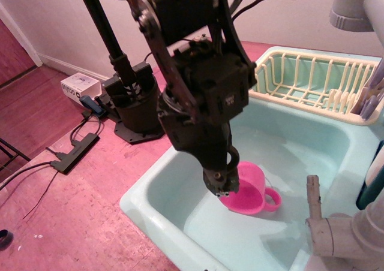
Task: Flip cup upright
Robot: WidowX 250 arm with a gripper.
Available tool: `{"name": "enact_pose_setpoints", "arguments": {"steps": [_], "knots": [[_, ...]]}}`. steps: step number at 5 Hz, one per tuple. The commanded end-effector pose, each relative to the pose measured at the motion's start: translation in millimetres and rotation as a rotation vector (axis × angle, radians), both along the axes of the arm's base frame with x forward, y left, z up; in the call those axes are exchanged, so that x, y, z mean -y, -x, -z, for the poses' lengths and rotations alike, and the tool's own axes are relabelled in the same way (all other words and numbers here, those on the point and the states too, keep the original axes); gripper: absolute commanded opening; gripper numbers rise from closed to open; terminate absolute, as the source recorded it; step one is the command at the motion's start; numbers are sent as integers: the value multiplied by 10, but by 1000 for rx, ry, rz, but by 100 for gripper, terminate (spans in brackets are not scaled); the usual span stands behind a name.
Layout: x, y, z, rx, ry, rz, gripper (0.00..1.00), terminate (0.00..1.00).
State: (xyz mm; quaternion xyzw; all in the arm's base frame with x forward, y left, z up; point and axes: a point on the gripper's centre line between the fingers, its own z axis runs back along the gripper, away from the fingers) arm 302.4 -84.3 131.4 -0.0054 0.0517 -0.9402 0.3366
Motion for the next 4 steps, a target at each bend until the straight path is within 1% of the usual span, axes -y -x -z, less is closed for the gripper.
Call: {"name": "enact_pose_setpoints", "arguments": {"steps": [1, 2, 3, 4], "knots": [[-35, 68, 116, -5, 11, 21, 100, 0], [-116, 183, 265, -45, -3, 26, 100, 0], [-248, 226, 343, -60, -16, 15, 100, 0], [-392, 270, 354, -38, -27, -30, 100, 0]]}}
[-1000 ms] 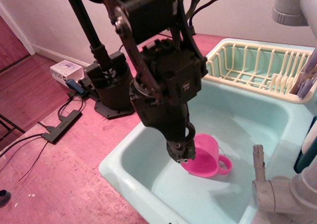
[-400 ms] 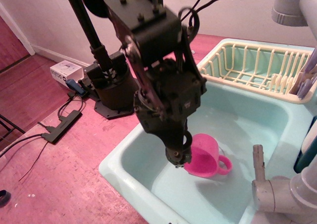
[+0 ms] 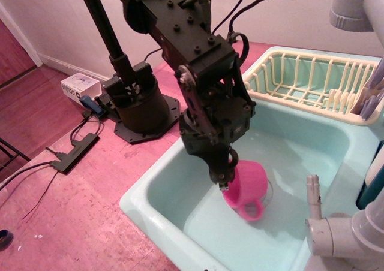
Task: Flip cup upright
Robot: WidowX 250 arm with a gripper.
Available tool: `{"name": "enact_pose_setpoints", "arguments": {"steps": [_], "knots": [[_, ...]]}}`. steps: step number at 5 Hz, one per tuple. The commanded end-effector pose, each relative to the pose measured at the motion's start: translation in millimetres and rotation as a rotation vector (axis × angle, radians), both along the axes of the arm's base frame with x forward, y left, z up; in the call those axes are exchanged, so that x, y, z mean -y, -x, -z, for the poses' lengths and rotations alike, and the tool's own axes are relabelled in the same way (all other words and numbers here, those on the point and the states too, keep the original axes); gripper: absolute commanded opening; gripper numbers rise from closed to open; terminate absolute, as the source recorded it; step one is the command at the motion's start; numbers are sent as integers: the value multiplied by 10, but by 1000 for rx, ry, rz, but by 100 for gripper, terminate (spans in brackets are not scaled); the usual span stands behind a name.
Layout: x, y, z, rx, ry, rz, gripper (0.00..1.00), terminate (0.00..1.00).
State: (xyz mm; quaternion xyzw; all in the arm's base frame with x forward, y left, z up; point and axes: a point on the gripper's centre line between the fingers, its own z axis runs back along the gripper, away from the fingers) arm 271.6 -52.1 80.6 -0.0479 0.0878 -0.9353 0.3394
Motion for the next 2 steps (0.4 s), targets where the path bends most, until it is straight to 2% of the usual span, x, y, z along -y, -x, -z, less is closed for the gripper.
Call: {"name": "enact_pose_setpoints", "arguments": {"steps": [1, 2], "knots": [[-128, -60, -186, 138, 56, -110, 0, 0], [-131, -165, -328, 225, 142, -251, 0, 0]]}}
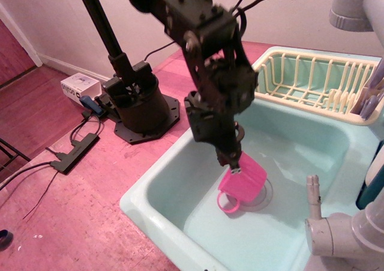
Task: Flip cup upright
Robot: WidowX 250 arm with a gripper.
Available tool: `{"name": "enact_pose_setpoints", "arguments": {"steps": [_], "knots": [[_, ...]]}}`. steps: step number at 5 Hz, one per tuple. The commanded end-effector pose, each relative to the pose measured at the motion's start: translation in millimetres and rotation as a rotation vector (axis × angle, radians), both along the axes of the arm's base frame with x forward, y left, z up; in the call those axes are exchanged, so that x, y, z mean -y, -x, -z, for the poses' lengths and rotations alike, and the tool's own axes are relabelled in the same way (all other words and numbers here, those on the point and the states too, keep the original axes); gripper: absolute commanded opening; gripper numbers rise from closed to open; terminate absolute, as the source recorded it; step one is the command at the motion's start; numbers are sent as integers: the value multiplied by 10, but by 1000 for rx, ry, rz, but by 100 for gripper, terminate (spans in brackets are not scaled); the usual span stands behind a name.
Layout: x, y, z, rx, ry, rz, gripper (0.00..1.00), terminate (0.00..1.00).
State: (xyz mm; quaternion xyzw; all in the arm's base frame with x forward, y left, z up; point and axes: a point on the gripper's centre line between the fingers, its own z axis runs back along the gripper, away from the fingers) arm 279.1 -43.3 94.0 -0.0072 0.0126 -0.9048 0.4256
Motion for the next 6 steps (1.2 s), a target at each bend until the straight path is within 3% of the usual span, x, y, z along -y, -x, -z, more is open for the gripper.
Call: {"name": "enact_pose_setpoints", "arguments": {"steps": [1, 3, 4, 5, 6], "knots": [[-29, -313, -404, 144, 100, -163, 100, 0], [8, -488, -617, 95, 181, -278, 100, 0], [40, -483, -651, 85, 180, -285, 100, 0], [-7, -351, -800, 29, 134, -228, 100, 0], [-7, -351, -800, 29, 134, -228, 100, 100]]}}
